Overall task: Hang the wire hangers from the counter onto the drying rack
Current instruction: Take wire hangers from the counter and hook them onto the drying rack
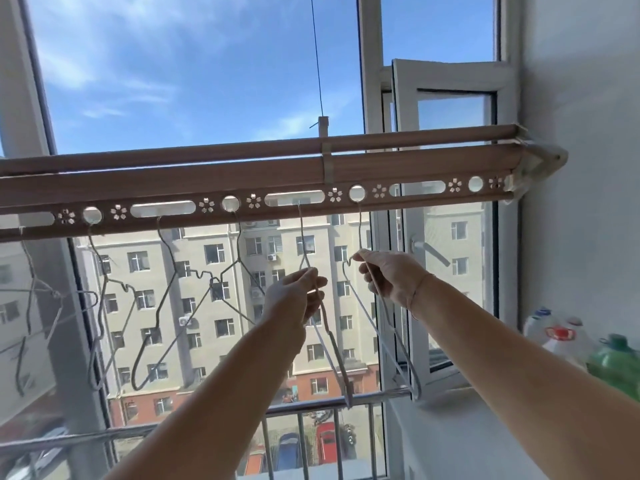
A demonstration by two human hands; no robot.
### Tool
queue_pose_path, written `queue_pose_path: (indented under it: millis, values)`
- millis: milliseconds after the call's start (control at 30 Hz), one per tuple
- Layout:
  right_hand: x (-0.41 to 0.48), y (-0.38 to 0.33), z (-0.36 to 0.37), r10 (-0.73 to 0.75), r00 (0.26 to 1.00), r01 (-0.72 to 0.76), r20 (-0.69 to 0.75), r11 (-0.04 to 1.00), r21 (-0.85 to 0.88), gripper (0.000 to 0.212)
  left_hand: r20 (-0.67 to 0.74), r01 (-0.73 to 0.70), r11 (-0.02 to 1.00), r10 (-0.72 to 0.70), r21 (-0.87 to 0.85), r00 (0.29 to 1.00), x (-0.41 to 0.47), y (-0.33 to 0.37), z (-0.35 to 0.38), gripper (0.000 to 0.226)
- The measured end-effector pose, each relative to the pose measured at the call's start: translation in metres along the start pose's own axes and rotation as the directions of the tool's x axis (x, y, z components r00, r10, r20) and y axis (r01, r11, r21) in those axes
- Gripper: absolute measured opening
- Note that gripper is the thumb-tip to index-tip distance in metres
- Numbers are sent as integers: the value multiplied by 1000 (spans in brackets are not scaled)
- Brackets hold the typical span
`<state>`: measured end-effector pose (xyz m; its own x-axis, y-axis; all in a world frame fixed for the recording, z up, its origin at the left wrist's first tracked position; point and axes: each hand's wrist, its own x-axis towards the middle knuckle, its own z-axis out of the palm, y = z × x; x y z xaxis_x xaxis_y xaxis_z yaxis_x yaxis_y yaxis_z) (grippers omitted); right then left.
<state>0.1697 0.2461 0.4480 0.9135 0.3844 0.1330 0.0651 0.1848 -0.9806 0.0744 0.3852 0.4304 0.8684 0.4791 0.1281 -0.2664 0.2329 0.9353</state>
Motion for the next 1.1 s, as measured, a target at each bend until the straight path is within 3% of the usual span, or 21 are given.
queue_pose_path:
  millis: [200, 333, 500, 667, 767, 900, 1100]
  values:
    - [-16, 12, -6, -89, 994, 89, -56, 996, -4, 19, -24, -74, 997, 75, 21, 997, -13, -10, -18, 20]
    - [-34, 53, -29, -230, 964, 209, -132, 965, -160, 12, -13, -175, 975, 178, 138, 984, -35, -31, -35, 16]
    - [-63, 130, -59, -239, 963, 195, -122, 935, -296, 19, 10, -230, 938, 235, 258, 972, -59, -81, -65, 21]
    - [-105, 190, -79, -284, 950, 190, -128, 855, -483, 34, 107, -142, 919, 110, 367, 988, -82, -153, -79, 23]
    - [-128, 223, -95, -270, 950, 133, -159, 807, -575, 44, 234, -85, 877, -32, 473, 972, -94, -194, -80, 41]
    - [-157, 254, -112, -202, 949, -1, -243, 766, -643, 57, 345, -97, 780, -158, 619, 925, -101, -240, -79, 68]
    - [-199, 279, -141, -125, 900, -196, -417, 739, -644, 67, 529, -187, 720, -283, 668, 800, -111, -286, -62, 77]
